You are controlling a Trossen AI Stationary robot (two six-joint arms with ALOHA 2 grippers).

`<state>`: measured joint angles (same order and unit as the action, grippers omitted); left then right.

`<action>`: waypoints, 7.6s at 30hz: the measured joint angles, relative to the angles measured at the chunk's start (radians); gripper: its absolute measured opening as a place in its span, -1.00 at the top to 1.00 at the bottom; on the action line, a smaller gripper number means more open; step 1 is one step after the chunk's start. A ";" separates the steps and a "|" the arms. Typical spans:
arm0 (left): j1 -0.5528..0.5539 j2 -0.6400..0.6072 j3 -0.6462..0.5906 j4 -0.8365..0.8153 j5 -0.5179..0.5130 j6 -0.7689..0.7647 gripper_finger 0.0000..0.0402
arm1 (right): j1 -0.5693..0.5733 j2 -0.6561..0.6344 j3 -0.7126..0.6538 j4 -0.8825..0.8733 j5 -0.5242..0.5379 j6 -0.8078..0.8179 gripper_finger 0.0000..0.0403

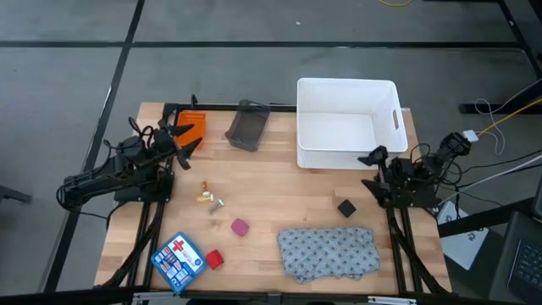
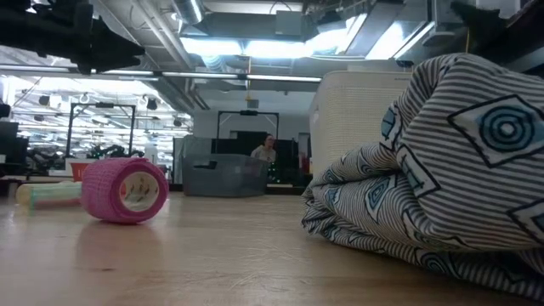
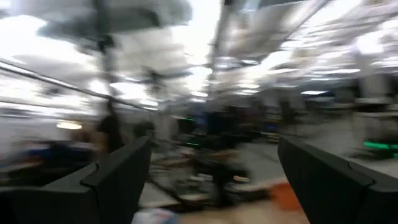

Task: Pick & place medical supplies in basket/bin
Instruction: Put the blue pill bottle into the orange bin

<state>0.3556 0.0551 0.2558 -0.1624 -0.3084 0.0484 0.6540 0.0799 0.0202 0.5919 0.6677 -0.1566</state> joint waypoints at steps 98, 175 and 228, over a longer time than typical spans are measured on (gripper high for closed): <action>-0.606 1.446 0.600 -0.598 0.224 -0.968 -0.12 | -0.085 0.131 0.001 -0.063 0.076 -0.029 0.07; -0.253 0.183 0.126 -0.010 -0.799 -0.072 0.57 | -0.112 0.131 0.000 -0.071 0.073 -0.038 0.07; 0.565 0.755 0.163 -0.134 -0.179 -0.247 0.57 | -0.114 0.131 0.000 -0.085 0.077 -0.037 0.07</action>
<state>0.9204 0.8102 0.4191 -0.2964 -0.4877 -0.1989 0.5404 0.2111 0.0200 0.5064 0.7444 -0.1940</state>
